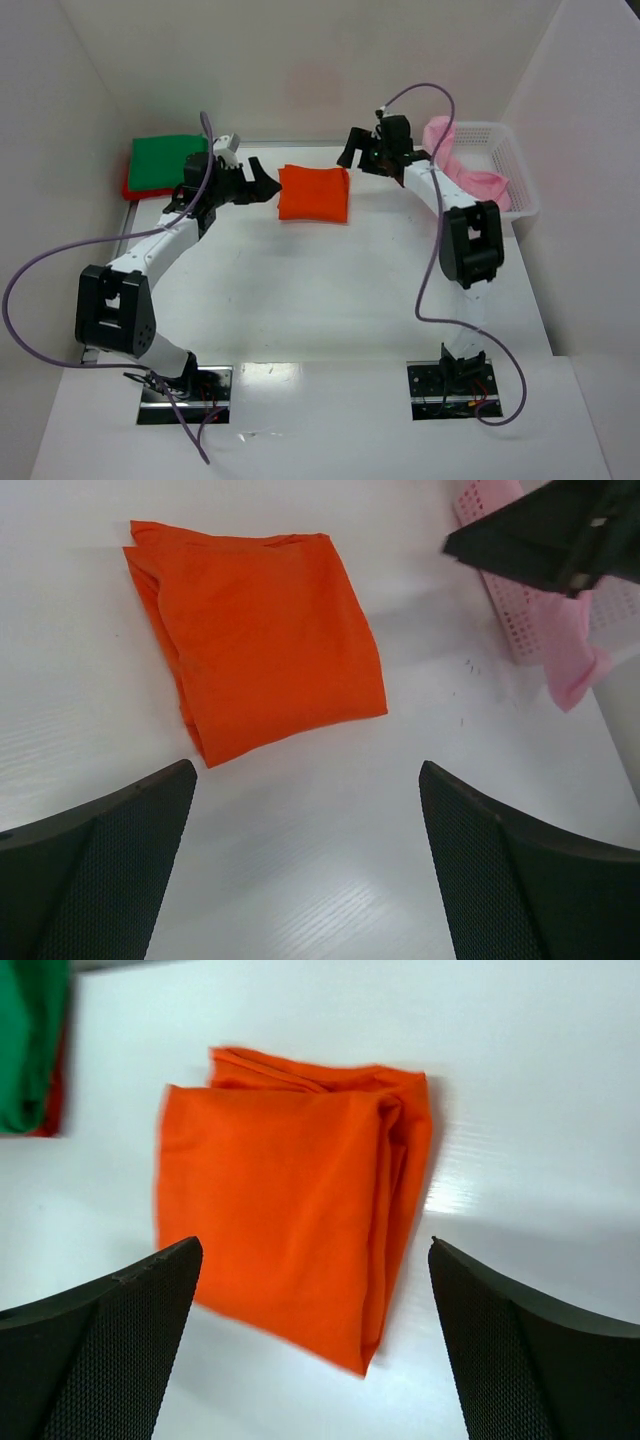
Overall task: Fold and stack the t-shirts
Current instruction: Fold the long partially folded tshirt into a neat square, then put the neatly folded tshirt into the corner of the board with the left arm
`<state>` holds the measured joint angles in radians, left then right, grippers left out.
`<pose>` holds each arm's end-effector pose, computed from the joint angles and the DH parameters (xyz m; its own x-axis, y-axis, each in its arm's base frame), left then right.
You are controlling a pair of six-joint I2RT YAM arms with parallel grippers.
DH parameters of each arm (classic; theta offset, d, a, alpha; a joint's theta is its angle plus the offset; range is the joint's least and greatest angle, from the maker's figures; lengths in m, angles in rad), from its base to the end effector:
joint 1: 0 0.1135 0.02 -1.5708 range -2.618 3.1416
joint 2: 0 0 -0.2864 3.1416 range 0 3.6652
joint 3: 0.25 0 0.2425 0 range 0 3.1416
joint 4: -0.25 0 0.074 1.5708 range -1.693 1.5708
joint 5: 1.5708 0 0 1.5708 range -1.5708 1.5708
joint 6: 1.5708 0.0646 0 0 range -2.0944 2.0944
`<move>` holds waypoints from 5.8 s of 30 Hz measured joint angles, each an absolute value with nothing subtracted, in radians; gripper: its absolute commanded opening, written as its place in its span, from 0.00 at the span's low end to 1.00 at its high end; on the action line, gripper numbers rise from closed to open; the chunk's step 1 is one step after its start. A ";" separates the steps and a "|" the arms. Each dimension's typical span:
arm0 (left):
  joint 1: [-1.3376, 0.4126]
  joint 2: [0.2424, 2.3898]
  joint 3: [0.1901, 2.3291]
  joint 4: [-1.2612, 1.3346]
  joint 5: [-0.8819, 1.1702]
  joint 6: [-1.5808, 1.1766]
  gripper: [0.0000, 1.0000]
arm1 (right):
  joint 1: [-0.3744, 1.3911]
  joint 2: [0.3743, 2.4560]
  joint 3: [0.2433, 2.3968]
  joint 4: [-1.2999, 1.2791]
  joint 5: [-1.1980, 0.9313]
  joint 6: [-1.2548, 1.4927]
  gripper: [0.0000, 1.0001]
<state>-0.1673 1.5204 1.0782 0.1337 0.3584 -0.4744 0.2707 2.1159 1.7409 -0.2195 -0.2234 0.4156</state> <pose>0.3628 -0.0843 0.3124 -0.4881 -0.3514 -0.7989 0.2951 0.7950 -0.5300 0.4997 0.1535 0.2514 -0.6704 0.2225 -0.7078 -0.1825 0.8752 0.4480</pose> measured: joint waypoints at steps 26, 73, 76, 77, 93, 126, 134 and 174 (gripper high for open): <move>-0.128 1.449 0.998 0.217 0.195 -0.579 1.00 | 0.271 1.511 1.271 -0.154 -0.066 0.332 0.99; -0.057 2.185 1.481 0.081 0.616 -0.558 1.00 | 0.271 1.712 1.303 -0.185 -0.066 0.321 0.99; -0.064 2.197 1.493 0.079 0.615 -0.558 1.00 | 0.271 1.747 1.332 -0.179 -0.070 0.321 0.94; -0.067 2.203 1.499 0.077 0.614 -0.558 1.00 | 0.271 1.768 1.349 -0.177 -0.073 0.321 0.90; -0.164 2.247 1.574 0.056 0.538 -0.614 1.00 | 0.271 2.020 1.516 -0.197 -0.087 0.336 0.62; -0.168 2.344 1.657 0.043 0.551 -0.702 0.00 | 0.271 1.874 1.520 -0.221 -0.035 0.287 0.62; -0.169 2.342 1.799 -0.157 0.415 -0.577 0.00 | 0.271 1.852 1.497 -0.232 -0.014 0.286 0.62; 0.204 2.421 2.589 -0.774 0.125 -0.188 0.00 | 0.271 1.367 1.229 -0.340 0.062 0.345 0.62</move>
<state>0.2039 2.4214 2.5893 -0.7742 0.1249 -0.1879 0.2707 1.3670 1.2293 -0.3397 0.0620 0.3450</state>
